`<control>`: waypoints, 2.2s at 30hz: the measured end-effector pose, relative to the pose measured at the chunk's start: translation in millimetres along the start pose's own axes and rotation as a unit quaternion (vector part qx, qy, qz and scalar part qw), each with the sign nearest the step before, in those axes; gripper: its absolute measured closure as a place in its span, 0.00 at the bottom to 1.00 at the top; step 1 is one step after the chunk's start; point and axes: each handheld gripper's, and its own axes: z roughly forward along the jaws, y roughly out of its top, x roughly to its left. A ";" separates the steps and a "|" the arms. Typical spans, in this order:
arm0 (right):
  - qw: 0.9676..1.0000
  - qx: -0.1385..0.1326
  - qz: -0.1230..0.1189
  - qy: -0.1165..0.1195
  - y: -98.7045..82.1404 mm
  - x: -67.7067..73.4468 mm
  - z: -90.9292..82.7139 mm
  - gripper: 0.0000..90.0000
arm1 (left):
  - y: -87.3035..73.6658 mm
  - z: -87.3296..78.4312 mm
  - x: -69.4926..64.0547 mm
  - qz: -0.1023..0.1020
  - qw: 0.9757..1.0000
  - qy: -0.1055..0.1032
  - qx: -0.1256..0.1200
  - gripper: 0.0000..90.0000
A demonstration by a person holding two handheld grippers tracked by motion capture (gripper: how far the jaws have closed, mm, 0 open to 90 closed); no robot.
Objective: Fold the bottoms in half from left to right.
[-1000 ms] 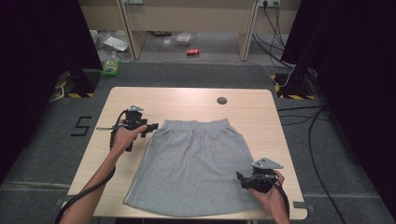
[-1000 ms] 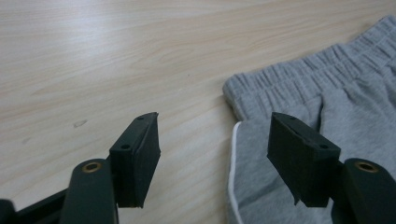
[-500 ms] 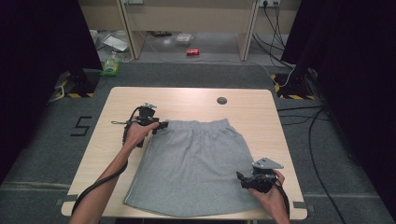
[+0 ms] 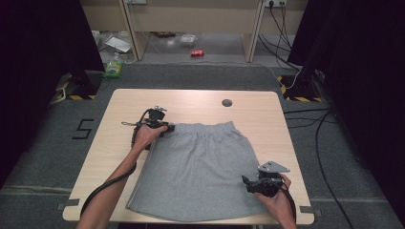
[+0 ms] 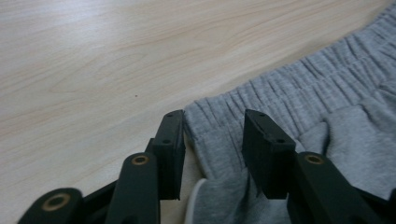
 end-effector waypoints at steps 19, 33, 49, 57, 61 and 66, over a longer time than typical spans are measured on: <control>0.999 -0.014 -0.040 0.023 12.2 29.4 3.1 0.29 | -1.3 3.2 -0.3 0.017 1.000 -0.004 0.002 0.85; 0.987 -0.026 -0.089 0.131 45.1 133.6 43.1 0.35 | -1.1 3.4 -1.9 0.031 1.000 0.002 0.003 0.85; 0.977 -0.019 -0.127 0.172 62.9 219.1 76.6 0.36 | -2.0 3.3 -1.1 0.030 1.000 0.001 0.000 0.85; 0.970 -0.022 -0.143 0.193 69.0 254.8 86.8 0.36 | -0.9 3.3 -2.4 0.037 0.999 0.004 0.004 0.85; 0.964 -0.016 -0.160 0.213 68.9 275.8 92.1 0.37 | -0.6 3.4 -2.0 0.038 0.999 0.003 0.005 0.85; 0.957 -0.008 -0.175 0.233 67.1 296.2 99.4 0.42 | -1.6 3.4 -1.3 0.037 0.999 0.001 0.002 0.85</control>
